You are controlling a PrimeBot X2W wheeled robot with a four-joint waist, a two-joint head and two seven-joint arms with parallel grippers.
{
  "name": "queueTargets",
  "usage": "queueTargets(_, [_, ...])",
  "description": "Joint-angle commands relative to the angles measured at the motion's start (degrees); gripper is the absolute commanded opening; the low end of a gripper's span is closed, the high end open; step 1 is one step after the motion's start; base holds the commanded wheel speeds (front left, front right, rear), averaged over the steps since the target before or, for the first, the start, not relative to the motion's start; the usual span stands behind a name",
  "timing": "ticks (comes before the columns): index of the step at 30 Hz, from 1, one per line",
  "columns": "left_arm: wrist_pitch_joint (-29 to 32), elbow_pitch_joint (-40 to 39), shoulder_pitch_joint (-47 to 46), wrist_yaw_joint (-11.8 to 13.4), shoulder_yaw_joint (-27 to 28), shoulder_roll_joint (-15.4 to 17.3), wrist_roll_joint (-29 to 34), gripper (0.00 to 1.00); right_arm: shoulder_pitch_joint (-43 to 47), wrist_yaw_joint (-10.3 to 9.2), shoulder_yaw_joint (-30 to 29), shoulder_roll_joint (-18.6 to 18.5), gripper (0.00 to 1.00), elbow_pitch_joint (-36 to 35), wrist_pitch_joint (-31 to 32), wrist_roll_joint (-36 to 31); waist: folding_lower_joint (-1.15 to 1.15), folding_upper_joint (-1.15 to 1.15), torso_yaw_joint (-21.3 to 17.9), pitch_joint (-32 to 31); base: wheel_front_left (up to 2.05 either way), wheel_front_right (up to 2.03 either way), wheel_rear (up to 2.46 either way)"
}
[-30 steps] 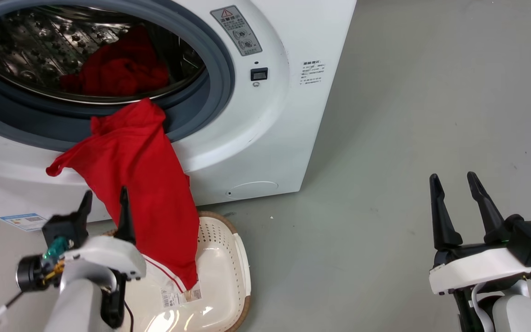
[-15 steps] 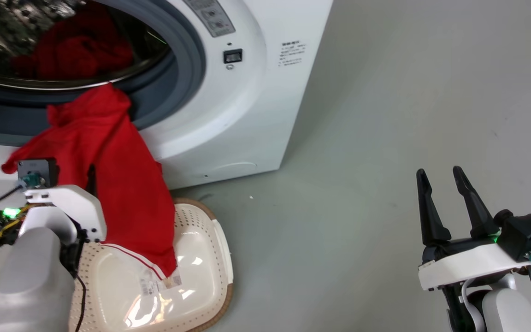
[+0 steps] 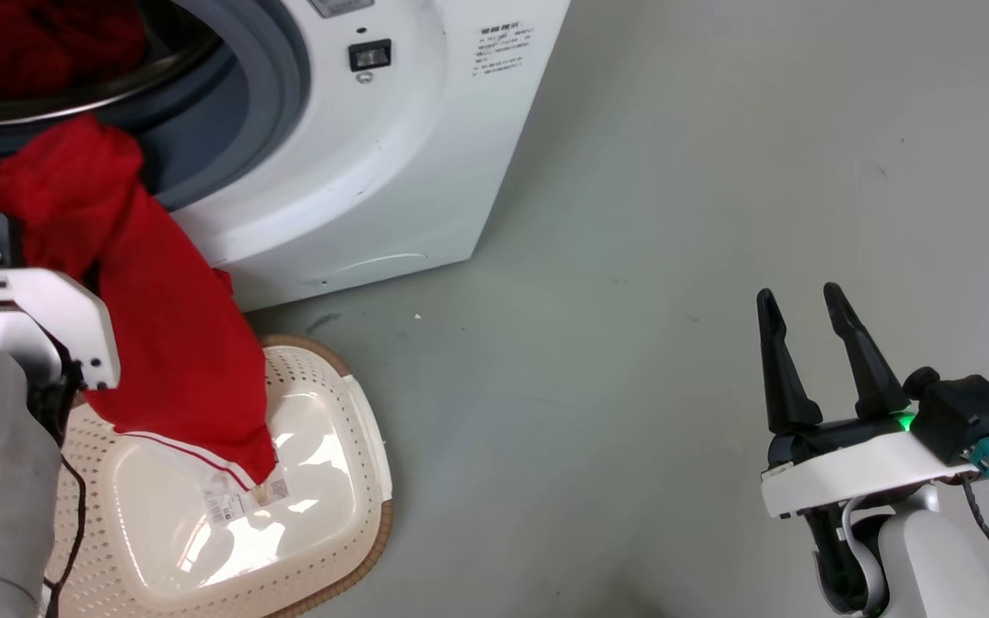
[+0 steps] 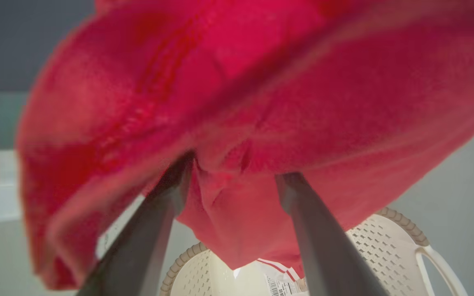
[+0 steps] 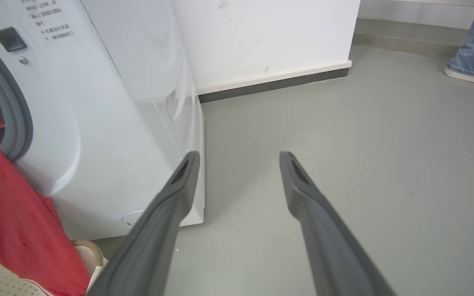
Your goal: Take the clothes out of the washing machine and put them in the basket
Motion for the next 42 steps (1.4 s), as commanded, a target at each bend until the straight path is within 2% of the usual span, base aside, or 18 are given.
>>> queueTargets(1, [0.2, 0.4, -1.0, -0.3, -0.3, 0.1, 0.1, 1.00, -0.7, -0.03, 0.1, 0.0, 1.00, 0.4, -0.3, 0.3, -0.01, 0.00, -0.5, 0.6, 0.00, 0.00, 0.00])
queueTargets(8, [1.2, 3.6, -4.0, 0.2, -0.6, 1.0, -0.3, 1.00, -1.4, -0.04, 0.6, 0.0, 1.00, 1.5, -0.8, 0.7, -0.01, 0.00, -1.3, 1.0, 0.00, 0.00, 0.00])
queueTargets(9, [1.1, 4.0, -4.4, 0.4, -0.6, 1.0, -0.5, 0.91, -1.4, -0.04, 0.6, 0.0, 1.00, 1.6, -0.9, 0.7, -0.01, 0.00, -1.4, 1.0, 0.00, 0.00, 0.00])
queueTargets(10, [0.9, 4.2, -4.8, 0.5, -0.7, 1.1, -0.4, 0.41, -1.5, -0.04, 0.6, 0.0, 1.00, 1.6, -0.9, 0.7, -0.01, 0.00, -1.4, 1.0, 0.00, 0.00, 0.00])
queueTargets(11, [0.7, 4.5, -5.1, 0.4, -0.8, 1.1, -0.5, 0.00, -1.5, -0.04, 0.5, 0.0, 1.00, 1.7, -1.0, 0.7, -0.01, 0.00, -1.4, 0.9, 0.00, 0.00, 0.00])
queueTargets(19, [-1.8, 6.1, -4.6, 0.9, -0.7, 0.4, -1.6, 0.00, -1.2, -0.04, -0.2, 0.0, 1.00, 2.1, -1.1, 0.0, -0.01, 0.00, -0.8, -1.0, 0.00, 0.00, 0.00])
queueTargets(31, [-14.2, 5.6, 3.2, 1.8, 0.4, -3.7, -4.3, 0.00, 1.8, -0.04, -2.3, 0.0, 1.00, 1.5, -0.1, -1.9, -0.01, 0.00, 3.2, -9.3, 0.00, 0.00, 0.00])
queueTargets(37, [-16.0, 0.5, 8.4, 2.4, 1.3, -5.9, -5.4, 0.00, 3.4, -0.04, -3.2, 0.0, 1.00, 0.0, 1.4, -2.6, -0.01, 0.00, 4.9, -12.4, 0.00, 0.00, 0.00])
queueTargets(42, [-16.0, -9.6, 16.7, 3.6, 2.2, -8.2, -5.2, 0.00, 4.8, -0.04, -3.8, 0.0, 1.00, -1.0, 2.5, -2.7, -0.01, 0.00, 5.6, -14.2, 0.00, 0.00, 0.00])
